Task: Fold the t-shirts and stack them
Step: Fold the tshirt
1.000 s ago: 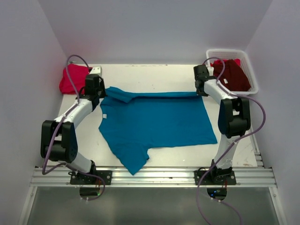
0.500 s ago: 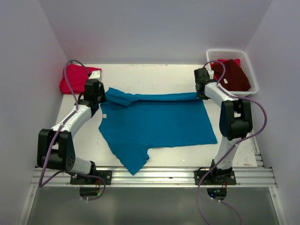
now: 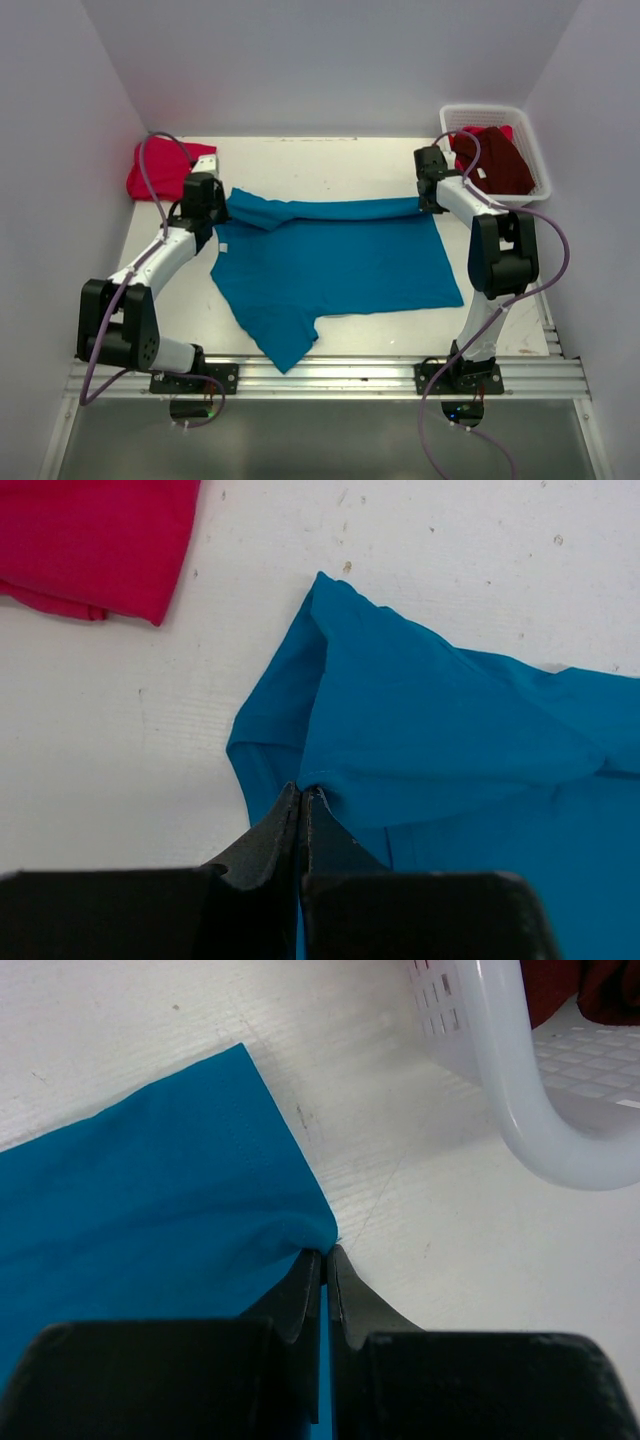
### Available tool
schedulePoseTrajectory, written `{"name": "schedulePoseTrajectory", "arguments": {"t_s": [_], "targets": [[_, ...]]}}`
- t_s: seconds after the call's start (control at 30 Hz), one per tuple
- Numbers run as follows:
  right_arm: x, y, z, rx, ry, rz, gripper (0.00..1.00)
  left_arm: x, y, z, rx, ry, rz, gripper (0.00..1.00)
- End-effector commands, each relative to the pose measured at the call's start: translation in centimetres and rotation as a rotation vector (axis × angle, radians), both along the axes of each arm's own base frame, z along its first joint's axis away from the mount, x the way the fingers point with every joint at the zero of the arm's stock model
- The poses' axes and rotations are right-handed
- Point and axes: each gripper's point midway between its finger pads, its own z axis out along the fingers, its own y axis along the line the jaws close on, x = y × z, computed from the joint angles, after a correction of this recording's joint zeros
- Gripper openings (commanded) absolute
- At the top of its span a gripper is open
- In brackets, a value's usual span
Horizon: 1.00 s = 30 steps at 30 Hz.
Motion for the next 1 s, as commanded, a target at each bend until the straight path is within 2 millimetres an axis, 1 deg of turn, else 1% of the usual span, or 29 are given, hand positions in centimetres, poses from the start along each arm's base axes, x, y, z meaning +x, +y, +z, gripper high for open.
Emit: {"name": "schedulePoseTrajectory", "arguments": {"t_s": [0.0, 0.3, 0.47, 0.57, 0.6, 0.67, 0.77, 0.87, 0.9, 0.93, 0.97], "targets": [[0.0, 0.2, 1.2, 0.018, -0.038, -0.014, 0.0, -0.2, 0.2, 1.4, -0.017, -0.049, 0.035, 0.0], [-0.2, 0.2, 1.4, 0.022, -0.038, -0.014, 0.0, -1.2, 0.4, 1.7, -0.022, -0.047, 0.044, 0.0], [-0.3, 0.2, 1.4, 0.022, -0.038, -0.012, 0.0, -1.7, 0.1, 1.8, -0.042, -0.043, 0.035, 0.0], [-0.3, 0.2, 1.5, 0.024, -0.04, -0.011, 0.0, -2.3, -0.1, 1.8, -0.055, -0.035, 0.031, 0.0], [-0.3, 0.3, 1.4, 0.024, -0.04, -0.009, 0.0, -2.4, -0.2, 2.1, -0.056, -0.044, 0.031, 0.0], [-0.3, 0.2, 1.3, 0.026, -0.038, -0.011, 0.0, -2.8, -0.3, 1.6, -0.057, -0.038, 0.03, 0.0], [-0.4, 0.4, 1.1, 0.028, -0.033, -0.007, 0.0, -3.2, -0.3, 0.1, -0.063, 0.002, 0.037, 0.0], [-0.4, 0.5, 1.0, 0.032, -0.027, -0.004, 0.0, -3.1, -0.6, -0.1, -0.081, 0.003, 0.038, 0.0], [-0.4, 0.5, 1.0, 0.031, -0.024, -0.004, 0.02, -3.2, -0.6, -0.2, -0.086, 0.004, 0.042, 0.0], [-0.4, 0.5, 1.1, 0.031, -0.026, -0.006, 0.13, -3.1, -0.6, -0.2, -0.089, 0.006, 0.046, 0.05], [-0.3, 0.5, 1.2, 0.032, -0.029, -0.007, 0.42, -3.2, -0.5, -0.3, -0.095, 0.011, 0.06, 0.23]]}}
